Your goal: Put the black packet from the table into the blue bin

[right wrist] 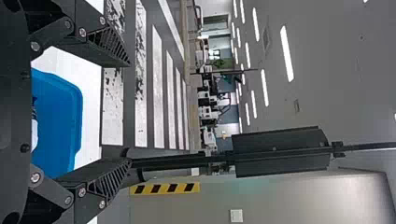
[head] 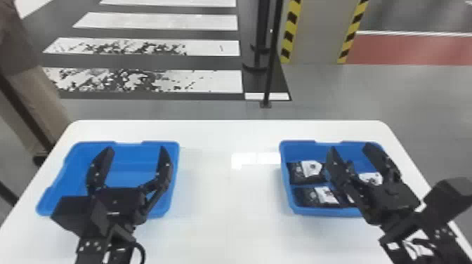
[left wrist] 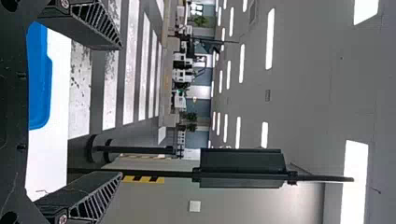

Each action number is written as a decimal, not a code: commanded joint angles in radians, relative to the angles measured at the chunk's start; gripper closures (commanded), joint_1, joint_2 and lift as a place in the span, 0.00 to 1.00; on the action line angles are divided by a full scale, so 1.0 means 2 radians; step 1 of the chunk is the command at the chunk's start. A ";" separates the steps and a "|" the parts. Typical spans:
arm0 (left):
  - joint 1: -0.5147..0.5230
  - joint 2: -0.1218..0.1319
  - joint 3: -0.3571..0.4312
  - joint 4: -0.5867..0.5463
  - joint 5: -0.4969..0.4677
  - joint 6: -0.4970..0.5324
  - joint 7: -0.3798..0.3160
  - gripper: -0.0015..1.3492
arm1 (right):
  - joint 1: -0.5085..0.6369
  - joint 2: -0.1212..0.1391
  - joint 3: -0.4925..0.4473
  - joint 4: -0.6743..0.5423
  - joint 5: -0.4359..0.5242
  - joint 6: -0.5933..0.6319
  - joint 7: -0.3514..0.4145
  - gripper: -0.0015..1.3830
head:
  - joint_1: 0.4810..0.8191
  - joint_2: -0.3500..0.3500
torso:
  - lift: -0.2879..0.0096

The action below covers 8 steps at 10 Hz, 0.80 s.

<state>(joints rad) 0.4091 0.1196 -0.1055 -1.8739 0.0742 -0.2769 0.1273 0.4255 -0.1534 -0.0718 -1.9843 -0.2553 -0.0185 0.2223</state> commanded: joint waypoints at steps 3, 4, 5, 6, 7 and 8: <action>-0.001 0.000 -0.002 0.000 -0.010 0.005 0.000 0.05 | 0.000 0.000 0.000 0.000 0.000 0.004 -0.001 0.24 | 0.63 0.46 | 0.60; -0.001 0.000 -0.002 0.000 -0.009 0.003 0.000 0.05 | 0.000 -0.001 0.001 0.000 0.000 0.004 -0.001 0.24 | 0.63 0.45 | 0.60; -0.001 0.000 -0.002 0.000 -0.009 0.003 0.000 0.05 | -0.002 -0.001 0.001 -0.001 0.000 0.006 -0.001 0.24 | 0.63 0.45 | 0.60; -0.001 0.001 -0.002 0.000 -0.009 0.002 0.000 0.05 | 0.000 0.000 0.001 -0.001 0.000 0.006 -0.001 0.24 | 0.63 0.45 | 0.60; -0.001 0.001 -0.002 0.000 -0.009 0.002 0.000 0.05 | 0.000 -0.001 0.001 -0.002 0.000 0.006 -0.001 0.24 | 0.63 0.46 | 0.60; -0.001 0.001 -0.002 0.000 -0.009 0.002 0.000 0.05 | 0.000 -0.001 0.001 -0.004 0.000 0.006 -0.002 0.24 | 0.63 0.46 | 0.60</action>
